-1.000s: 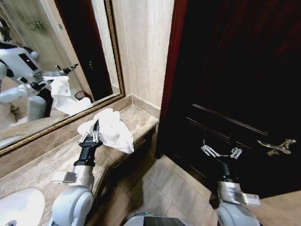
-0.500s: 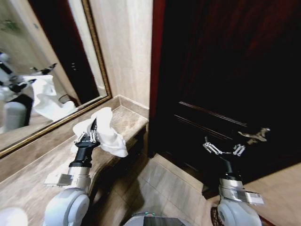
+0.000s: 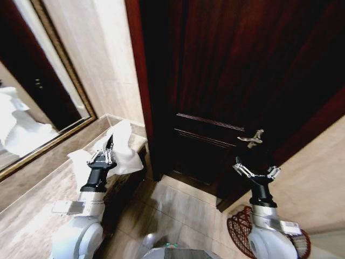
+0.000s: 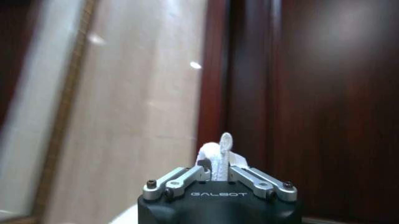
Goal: Discard the used towel into the hamper.
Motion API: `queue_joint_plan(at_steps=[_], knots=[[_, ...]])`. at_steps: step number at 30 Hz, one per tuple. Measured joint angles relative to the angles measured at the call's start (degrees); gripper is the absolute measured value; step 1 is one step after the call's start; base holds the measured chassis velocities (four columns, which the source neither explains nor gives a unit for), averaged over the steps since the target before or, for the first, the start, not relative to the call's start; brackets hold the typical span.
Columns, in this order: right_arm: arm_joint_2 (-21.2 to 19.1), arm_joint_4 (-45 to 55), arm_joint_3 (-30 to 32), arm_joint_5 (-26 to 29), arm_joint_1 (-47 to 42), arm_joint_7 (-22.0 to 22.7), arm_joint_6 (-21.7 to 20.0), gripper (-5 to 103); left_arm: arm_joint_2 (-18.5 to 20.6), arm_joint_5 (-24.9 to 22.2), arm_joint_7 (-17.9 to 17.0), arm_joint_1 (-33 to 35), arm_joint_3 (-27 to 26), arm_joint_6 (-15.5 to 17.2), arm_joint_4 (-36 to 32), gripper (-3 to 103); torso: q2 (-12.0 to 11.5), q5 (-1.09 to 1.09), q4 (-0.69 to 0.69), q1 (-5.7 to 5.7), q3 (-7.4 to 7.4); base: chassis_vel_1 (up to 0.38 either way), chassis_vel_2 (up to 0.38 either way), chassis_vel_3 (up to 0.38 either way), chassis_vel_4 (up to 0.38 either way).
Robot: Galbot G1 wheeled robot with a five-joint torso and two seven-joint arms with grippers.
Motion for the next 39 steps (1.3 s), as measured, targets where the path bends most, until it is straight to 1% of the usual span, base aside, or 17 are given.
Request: queue_joint_plan(at_steps=[2, 3, 4, 6, 9, 11, 12, 14, 15, 17, 18, 21, 25, 39], knots=[[0.03, -0.21, -0.03, 0.00, 0.22, 0.02, 0.04, 100, 1.25, -2.21, 4.24, 0.98, 0.82, 0.06, 0.02, 2, 0.00, -0.01, 0.02, 0.00, 0.00, 0.000, 0.000, 0.000, 0.000], [0.04, -0.34, -0.07, 0.00, 0.35, 0.06, 0.08, 100, 1.71, -2.73, 5.68, 1.10, 1.36, 0.02, 0.02, 2, 0.00, 0.00, 0.01, 0.00, 0.00, 0.000, 0.000, 0.000, 0.000], [0.04, -0.34, -0.07, 0.00, 0.35, 0.06, 0.08, 100, 1.71, -2.73, 5.68, 1.10, 1.36, 0.02, 0.02, 2, 0.00, 0.00, 0.01, 0.00, 0.00, 0.000, 0.000, 0.000, 0.000], [0.04, -0.55, -0.09, 0.00, 0.44, 0.26, 0.26, 100, 2.16, -3.59, 6.73, 1.02, 2.18, 0.34, 0.03, 2, 0.00, 0.00, 0.00, 0.00, 0.00, 0.000, 0.000, 0.000, 0.000], [0.04, -0.69, 0.06, 0.02, 0.46, 0.53, 0.44, 100, 2.24, -3.88, 6.74, 1.00, 2.46, 0.65, 0.04, 2, 0.00, 0.00, 0.00, 0.00, 0.00, 0.000, 0.000, 0.000, 0.000], [0.05, -1.01, 0.24, 0.11, 0.56, 0.65, 1.04, 100, 2.06, -3.92, 5.67, 0.90, 2.71, 0.96, 0.06, 2, 0.00, 0.00, 0.00, 0.00, 0.00, 0.000, 0.000, 0.000, 0.000], [0.05, -1.01, 0.24, 0.11, 0.56, 0.65, 1.04, 100, 2.06, -3.92, 5.67, 0.90, 2.71, 0.96, 0.06, 2, 0.00, 0.00, 0.00, 0.00, 0.00, 0.000, 0.000, 0.000, 0.000], [0.26, -1.22, 0.21, 0.04, 0.54, 0.65, 1.40, 100, 1.48, -3.92, 4.07, 0.72, 2.83, 1.16, 0.08, 2, 0.00, 0.00, 0.00, 0.00, 0.00, 0.000, 0.000, 0.000, 0.000], [0.26, -1.22, 0.21, 0.04, 0.54, 0.65, 1.40, 100, 1.48, -3.92, 4.07, 0.72, 2.83, 1.16, 0.08, 2, 0.00, 0.00, 0.00, 0.00, 0.00, 0.000, 0.000, 0.000, 0.000], [0.54, -1.23, -0.01, -0.10, 0.44, 0.61, 1.67, 100, 0.56, -3.22, 2.86, 0.88, 2.74, 1.09, 0.09, 2, 0.00, 0.00, 0.00, 0.00, 0.00, 0.000, 0.000, 0.000, 0.000], [0.54, -1.23, -0.01, -0.10, 0.44, 0.61, 1.67, 100, 0.56, -3.22, 2.86, 0.88, 2.74, 1.09, 0.09, 2, 0.00, 0.00, 0.00, 0.00, 0.00, 0.000, 0.000, 0.000, 0.000], [0.65, -1.14, -0.22, -0.23, 0.37, 0.56, 1.82, 100, 0.02, -1.33, 2.62, 1.49, 2.86, 0.99, 0.09, 2, 0.00, 0.00, 0.00, 0.00, 0.00, 0.000, 0.000, 0.000, 0.000], [0.78, -0.86, -0.26, -0.29, 0.24, 0.55, 2.10, 100, -0.28, -0.62, 2.99, 1.28, 2.78, 0.94, 0.09, 2, 0.00, 0.00, 0.00, 0.00, 0.00, 0.000, 0.000, 0.000, 0.000], [1.15, -0.23, 0.12, -0.43, -0.74, 0.60, 2.60, 100, -0.01, -1.21, 3.28, 0.71, 2.64, 0.74, 0.09, 2, 0.00, 0.00, 0.00, 0.00, 0.00, -0.031, -0.036, -0.030, -0.031]])
